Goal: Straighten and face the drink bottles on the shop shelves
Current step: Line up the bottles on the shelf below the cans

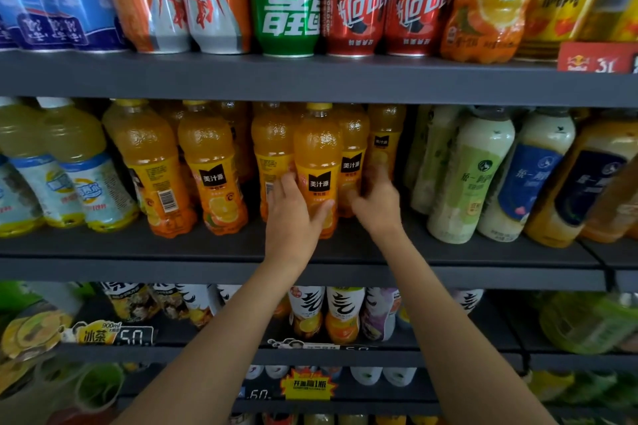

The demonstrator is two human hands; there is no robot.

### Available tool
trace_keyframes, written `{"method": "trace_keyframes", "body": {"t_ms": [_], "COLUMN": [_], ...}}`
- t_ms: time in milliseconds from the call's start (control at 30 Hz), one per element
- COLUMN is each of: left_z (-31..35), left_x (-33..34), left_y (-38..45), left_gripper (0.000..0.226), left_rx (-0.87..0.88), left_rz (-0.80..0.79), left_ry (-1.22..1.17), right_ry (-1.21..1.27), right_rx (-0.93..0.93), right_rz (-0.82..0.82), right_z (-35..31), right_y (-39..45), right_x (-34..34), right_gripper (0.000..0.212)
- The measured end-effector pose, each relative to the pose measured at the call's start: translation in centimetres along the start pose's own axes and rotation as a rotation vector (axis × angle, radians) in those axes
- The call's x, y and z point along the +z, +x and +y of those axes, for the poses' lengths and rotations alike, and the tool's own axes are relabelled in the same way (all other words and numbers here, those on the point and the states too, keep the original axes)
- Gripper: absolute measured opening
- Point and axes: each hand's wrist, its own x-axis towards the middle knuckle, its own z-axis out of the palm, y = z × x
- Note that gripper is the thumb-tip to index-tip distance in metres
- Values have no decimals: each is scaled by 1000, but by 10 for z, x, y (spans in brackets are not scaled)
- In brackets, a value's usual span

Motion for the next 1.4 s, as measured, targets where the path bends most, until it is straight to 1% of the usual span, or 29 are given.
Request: {"method": "trace_keyframes", "body": {"t_ms": [33,67,100,167,300,433,533,633,733,833,900,967,1033,1067,1167,1300,1333,1400], "left_z": [0,1,1,2,4,5,5,3,2,2,3,8,16,22,38,53,55,58], "left_x": [0,0,0,0,-1,-2,-1,0,1,3,7,13,22,27,44,60,62,65], "left_y": [0,0,0,0,0,1,2,5,9,10,12,13,13,13,9,3,2,0], "left_gripper": [60,60,60,59,59,60,58,58,57,55,54,54,55,55,54,53,53,54], "left_rx": [1,-3,-7,-8,-19,-44,-41,-41,-35,-40,-38,-30,-23,-20,12,39,39,40], "left_rz": [1,0,-2,-2,-15,-47,-45,-76,-116,-147,-164,-180,-199,-210,-208,-177,-176,-184], "left_ry": [1,1,1,1,8,-8,-25,-78,-123,-151,-162,-166,-174,-180,-176,-201,-208,-218], "right_ry": [29,35,31,28,-6,-52,-77,-31,-53,-46,-43,-51,-118,-149,-144,-118,-141,-207], "right_rx": [10,30,44,64,34,79,109,153,169,215,220,180,59,2,-77,-63,-76,-121], "right_rz": [-106,-170,-197,-220,-208,-122,-52,-49,-71,-125,-118,-29,58,68,4,-184,-183,-117], "right_z": [-2,-3,-3,-1,6,15,23,26,26,22,21,21,24,25,20,10,10,12], "right_y": [-2,0,3,10,11,15,19,20,23,26,25,15,-2,-12,-28,-31,-32,-34], "right_x": [1,1,0,0,-3,-22,-37,-40,-39,-40,-42,-41,-36,-36,-48,-74,-77,-79], "right_gripper": [61,65,66,60,49,49,44,43,43,48,49,51,54,53,53,51,51,48]}}
